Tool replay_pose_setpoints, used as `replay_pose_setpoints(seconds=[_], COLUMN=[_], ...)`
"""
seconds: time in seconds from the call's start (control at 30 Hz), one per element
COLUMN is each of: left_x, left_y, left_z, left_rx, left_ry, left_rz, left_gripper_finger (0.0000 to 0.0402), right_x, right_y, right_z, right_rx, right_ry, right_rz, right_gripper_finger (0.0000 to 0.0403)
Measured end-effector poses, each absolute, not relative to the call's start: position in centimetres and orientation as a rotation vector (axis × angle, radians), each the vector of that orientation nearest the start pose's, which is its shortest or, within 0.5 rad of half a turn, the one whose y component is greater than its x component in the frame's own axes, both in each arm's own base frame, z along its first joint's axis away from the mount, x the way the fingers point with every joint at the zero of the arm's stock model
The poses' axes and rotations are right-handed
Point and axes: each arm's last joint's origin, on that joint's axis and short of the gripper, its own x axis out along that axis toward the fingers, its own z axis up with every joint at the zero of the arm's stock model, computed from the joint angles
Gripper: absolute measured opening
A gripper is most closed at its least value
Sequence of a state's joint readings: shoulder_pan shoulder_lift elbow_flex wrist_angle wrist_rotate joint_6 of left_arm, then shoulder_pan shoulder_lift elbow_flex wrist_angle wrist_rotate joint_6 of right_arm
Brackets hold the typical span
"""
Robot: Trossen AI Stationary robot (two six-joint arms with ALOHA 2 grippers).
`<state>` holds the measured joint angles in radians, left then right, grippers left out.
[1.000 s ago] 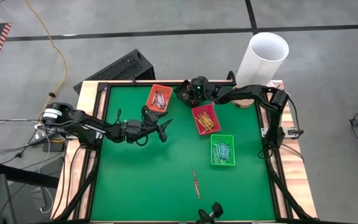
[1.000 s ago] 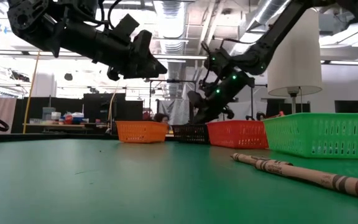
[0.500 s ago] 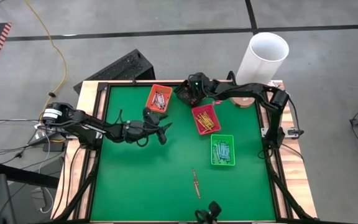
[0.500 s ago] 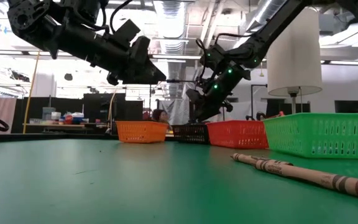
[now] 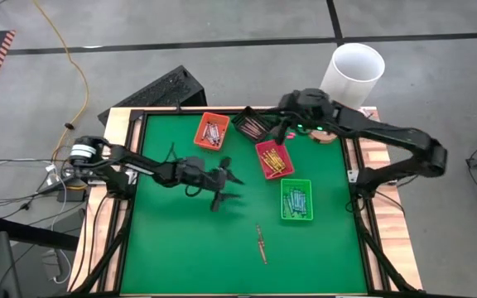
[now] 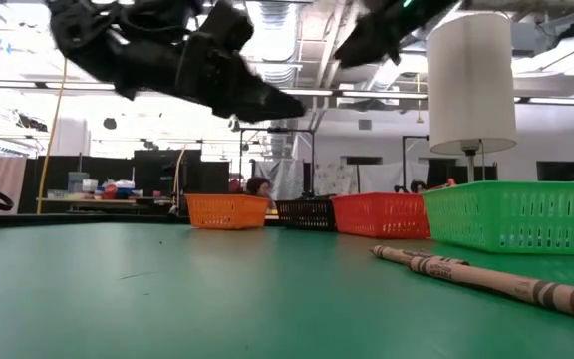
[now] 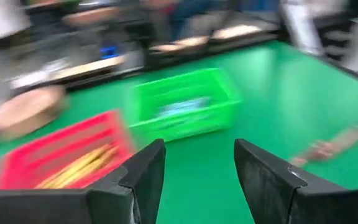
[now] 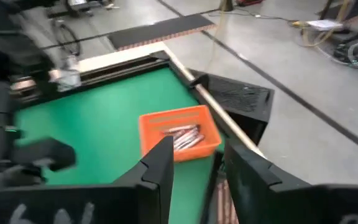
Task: Sort crayons
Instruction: Put the brown crayon into the black bin
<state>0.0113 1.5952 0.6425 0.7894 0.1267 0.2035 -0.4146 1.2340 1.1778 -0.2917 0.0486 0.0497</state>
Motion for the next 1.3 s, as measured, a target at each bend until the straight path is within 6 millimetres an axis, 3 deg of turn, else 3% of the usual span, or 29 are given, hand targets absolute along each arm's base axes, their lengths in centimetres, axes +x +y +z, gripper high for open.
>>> replay_pose_setpoints(seconds=[0.27, 0.6, 0.87, 1.3], left_x=[37.9, 43.6, 45.8, 45.5], left_y=[-0.9, -2.5, -3.8, -4.2], left_z=[18.1, 15.7, 12.4, 9.9], left_rx=[0.309, 0.371, 0.420, 0.470], left_ry=[0.218, 0.280, 0.358, 0.429], left_rz=[-0.503, -0.800, -0.864, -0.915], left_gripper_finger=[0.0182, 0.0180, 0.0165, 0.0164], right_x=[20.8, 20.9, 21.2, 21.2], right_y=[-7.4, -5.9, -5.6, -5.4], right_z=[39.3, 38.7, 38.2, 38.3], right_rx=[0.137, 0.143, 0.144, 0.142], right_ry=[0.280, 0.347, 0.390, 0.388], right_rz=[-0.402, -0.340, -0.322, -0.314], right_gripper_finger=[0.0131, 0.0131, 0.0131, 0.0131])
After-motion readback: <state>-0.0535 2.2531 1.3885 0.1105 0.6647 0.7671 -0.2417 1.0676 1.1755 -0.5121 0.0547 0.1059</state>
